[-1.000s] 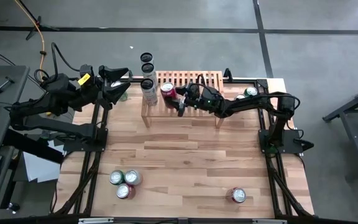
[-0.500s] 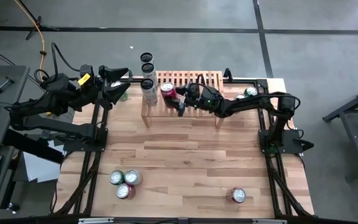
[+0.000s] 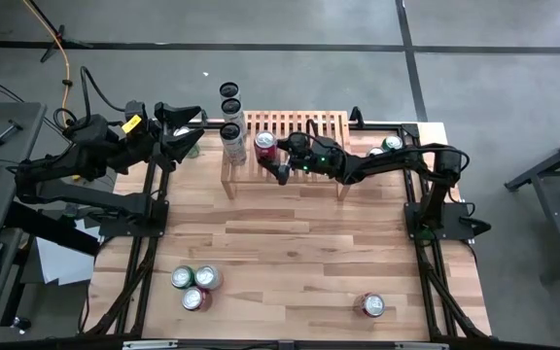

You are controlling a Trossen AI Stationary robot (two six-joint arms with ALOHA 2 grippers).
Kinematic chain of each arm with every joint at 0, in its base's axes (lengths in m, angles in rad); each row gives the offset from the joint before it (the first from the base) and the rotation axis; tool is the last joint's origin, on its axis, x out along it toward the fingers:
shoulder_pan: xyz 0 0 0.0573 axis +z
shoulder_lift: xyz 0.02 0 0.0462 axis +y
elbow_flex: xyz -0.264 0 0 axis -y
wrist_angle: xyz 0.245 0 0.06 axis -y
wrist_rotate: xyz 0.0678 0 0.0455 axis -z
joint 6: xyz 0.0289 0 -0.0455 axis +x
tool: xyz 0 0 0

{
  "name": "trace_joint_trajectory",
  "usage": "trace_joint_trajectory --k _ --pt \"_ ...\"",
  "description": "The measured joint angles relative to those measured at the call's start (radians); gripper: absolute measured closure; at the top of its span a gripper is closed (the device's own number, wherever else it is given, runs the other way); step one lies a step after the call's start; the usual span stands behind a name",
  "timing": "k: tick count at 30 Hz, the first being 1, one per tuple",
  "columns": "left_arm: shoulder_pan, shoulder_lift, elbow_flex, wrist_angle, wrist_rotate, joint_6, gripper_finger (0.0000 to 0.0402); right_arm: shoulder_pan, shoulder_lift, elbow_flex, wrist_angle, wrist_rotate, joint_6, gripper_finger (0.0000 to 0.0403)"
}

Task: Place canned beverage on shelf
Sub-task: Put the top left red-white soda can on the shelf

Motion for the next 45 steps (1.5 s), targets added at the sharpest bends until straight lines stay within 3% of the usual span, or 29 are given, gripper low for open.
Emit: trace_joint_trajectory --k 8,12,19,26,32,37,40,45 --pt "0.0 0.0 0.0 0.0 0.0 0.001 0.0009 -0.004 -0.055 0.0 -0.023 -0.031 -0.014 0.0006" --pt "0.0 0.0 0.0 0.0 0.0 0.001 0.0009 -0.013 -0.113 0.0 -0.143 -0.086 -0.086 0.0006" --pt "0.0 0.0 0.0 0.01 0.0 0.034 0.0009 -0.019 -0.238 0.002 -0.394 -0.086 -0.159 0.0005" --pt "0.0 -0.004 0.0 0.013 0.009 0.061 0.0009 -0.024 -0.397 0.002 -0.568 -0.085 -0.124 0.0005" --pt "0.0 -0.01 0.0 -0.002 0.031 0.097 0.0009 -0.024 -0.506 0.002 -0.532 -0.085 -0.029 0.0005" --pt "0.0 -0.023 0.0 -0.052 0.045 0.106 0.0009 -0.019 -0.524 0.002 -0.366 -0.085 0.1 0.0005" --pt "0.0 -0.033 0.0 -0.076 0.054 0.113 0.0009 -0.011 -0.519 0.003 -0.288 -0.115 0.099 0.0005" --pt "0.001 -0.035 0.0 -0.103 0.054 0.125 0.0009 0.03 -0.509 0.009 -0.373 -0.058 0.046 0.0005"
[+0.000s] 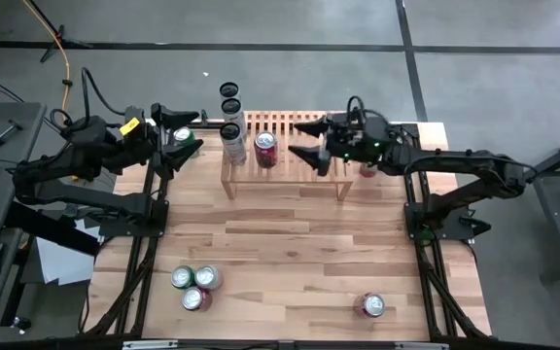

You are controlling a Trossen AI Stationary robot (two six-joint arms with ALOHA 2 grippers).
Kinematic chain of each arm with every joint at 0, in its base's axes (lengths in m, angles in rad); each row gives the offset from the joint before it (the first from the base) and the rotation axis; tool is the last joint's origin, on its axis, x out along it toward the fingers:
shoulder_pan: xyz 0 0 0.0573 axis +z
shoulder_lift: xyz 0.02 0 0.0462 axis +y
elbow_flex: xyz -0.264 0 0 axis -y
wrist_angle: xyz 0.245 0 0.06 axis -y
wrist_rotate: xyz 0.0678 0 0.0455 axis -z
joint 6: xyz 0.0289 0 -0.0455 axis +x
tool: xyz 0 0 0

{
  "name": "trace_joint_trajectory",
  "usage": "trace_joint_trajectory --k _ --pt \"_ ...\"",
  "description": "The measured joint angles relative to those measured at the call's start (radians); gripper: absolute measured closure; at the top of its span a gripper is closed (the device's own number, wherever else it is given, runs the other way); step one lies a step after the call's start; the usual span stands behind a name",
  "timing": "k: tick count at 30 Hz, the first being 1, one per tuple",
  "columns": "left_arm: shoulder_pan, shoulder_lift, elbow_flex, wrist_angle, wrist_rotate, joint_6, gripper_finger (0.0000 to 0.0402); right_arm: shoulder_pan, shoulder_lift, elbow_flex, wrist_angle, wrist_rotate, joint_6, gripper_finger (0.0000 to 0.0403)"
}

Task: Place canned beverage on shelf
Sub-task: Put the top left red-white soda can on the shelf

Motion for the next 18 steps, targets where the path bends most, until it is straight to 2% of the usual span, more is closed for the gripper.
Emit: trace_joint_trajectory --k 4,11,18 --pt "0.0 0.0 0.0 0.0 -0.001 0.024 0.0009 0.019 0.053 0.079 -0.174 0.059 -0.073 0.0005" --pt "0.0 0.001 0.0 0.001 -0.004 0.022 0.0009 0.02 0.188 0.235 -0.317 0.074 -0.243 0.0005" --pt "0.0 0.0 0.0 0.0 -0.01 0.008 0.0009 -0.011 0.258 0.297 -0.385 0.11 -0.265 0.0005"
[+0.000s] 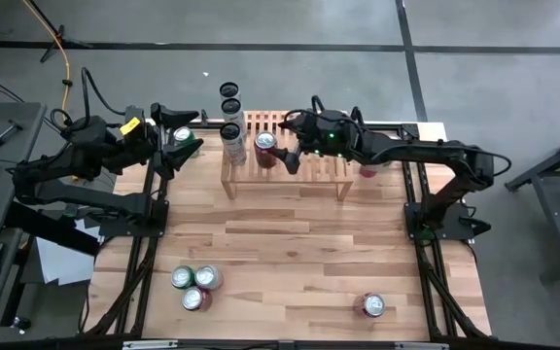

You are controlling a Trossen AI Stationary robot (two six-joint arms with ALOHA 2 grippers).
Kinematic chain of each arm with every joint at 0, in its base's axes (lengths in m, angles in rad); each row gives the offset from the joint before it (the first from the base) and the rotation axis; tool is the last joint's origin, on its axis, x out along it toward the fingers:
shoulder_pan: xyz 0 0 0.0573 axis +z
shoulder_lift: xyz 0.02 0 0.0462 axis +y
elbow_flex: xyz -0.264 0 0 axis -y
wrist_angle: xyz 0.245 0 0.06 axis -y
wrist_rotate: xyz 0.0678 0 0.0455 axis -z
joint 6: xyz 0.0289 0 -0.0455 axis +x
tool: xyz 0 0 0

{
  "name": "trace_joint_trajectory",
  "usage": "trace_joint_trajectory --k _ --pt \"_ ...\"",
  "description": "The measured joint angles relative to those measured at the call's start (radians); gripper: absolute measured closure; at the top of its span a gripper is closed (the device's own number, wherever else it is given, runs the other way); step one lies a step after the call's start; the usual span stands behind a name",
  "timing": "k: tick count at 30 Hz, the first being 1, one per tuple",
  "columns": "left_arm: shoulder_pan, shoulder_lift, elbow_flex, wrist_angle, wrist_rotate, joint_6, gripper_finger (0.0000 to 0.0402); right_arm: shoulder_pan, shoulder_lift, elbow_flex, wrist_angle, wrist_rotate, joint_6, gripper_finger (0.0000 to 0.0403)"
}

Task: Place canned beverage on shelf
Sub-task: Put the top left red-white soda can on the shelf

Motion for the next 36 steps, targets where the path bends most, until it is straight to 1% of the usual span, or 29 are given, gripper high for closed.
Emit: trace_joint_trajectory --k 7,15,20,27,31,36 --pt "0.0 0.005 0.0 -0.005 0.0 0.0 0.0009 0.001 0.059 0.002 0.007 -0.067 0.027 0.0005" --pt "0.0 0.004 0.0 -0.004 0.0 0.0 0.0009 0.003 0.075 0.002 0.064 -0.07 0.027 0.0006" --pt "0.0 0.004 0.0 -0.004 0.0 -0.001 0.0009 0.0 0.077 0.002 0.062 -0.054 0.021 0.0012" --pt "0.0 0.004 0.0 -0.004 0.0 -0.002 0.0009 -0.006 0.125 0.001 0.073 -0.04 0.028 0.0016" --pt "0.0 0.004 0.0 -0.004 0.0 -0.012 0.0009 -0.006 0.129 0.001 0.101 -0.04 0.027 0.0016" --pt "0.0 0.004 0.0 -0.004 0.0 -0.012 0.0009 -0.006 0.121 0.001 0.108 -0.04 0.027 0.0032"
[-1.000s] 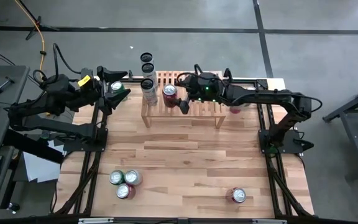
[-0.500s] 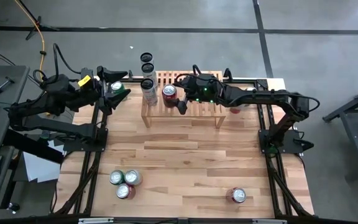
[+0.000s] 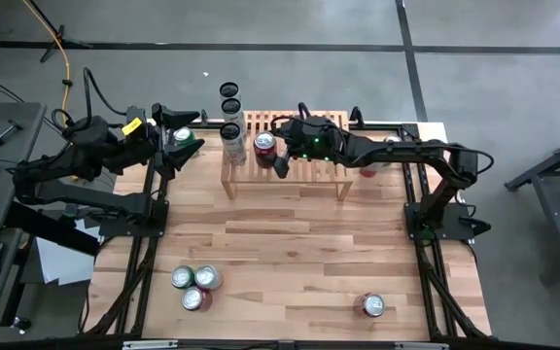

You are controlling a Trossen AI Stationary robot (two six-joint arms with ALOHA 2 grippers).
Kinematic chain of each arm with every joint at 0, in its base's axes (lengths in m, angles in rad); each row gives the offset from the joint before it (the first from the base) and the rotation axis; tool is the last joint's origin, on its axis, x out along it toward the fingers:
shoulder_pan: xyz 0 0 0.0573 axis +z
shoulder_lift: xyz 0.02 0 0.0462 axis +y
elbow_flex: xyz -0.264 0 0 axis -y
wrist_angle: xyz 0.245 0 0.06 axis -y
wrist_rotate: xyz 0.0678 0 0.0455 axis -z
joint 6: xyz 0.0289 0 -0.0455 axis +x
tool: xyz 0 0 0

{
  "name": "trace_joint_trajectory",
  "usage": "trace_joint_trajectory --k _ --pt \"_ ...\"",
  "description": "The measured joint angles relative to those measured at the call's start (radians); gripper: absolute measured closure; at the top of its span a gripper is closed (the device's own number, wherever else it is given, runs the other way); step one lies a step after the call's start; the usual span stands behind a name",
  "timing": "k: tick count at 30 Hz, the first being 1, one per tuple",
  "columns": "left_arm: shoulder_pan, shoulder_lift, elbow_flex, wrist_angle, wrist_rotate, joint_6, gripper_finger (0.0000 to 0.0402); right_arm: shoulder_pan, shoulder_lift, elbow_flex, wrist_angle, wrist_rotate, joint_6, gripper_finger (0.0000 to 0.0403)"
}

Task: Place canned beverage on shelf
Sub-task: Put the top left red-white soda can on the shelf

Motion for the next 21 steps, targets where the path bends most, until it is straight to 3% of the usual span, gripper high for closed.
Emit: trace_joint_trajectory --k 8,21 --pt "0.0 0.0 0.0 0.0 0.0 0.0 0.0009 0.0 -0.003 0.016 -0.005 -0.008 0.016 0.0116" --pt "0.0 0.0 0.0 0.0 -0.001 0.0 0.0009 0.02 0.038 0.084 -0.004 -0.019 -0.009 0.0119"
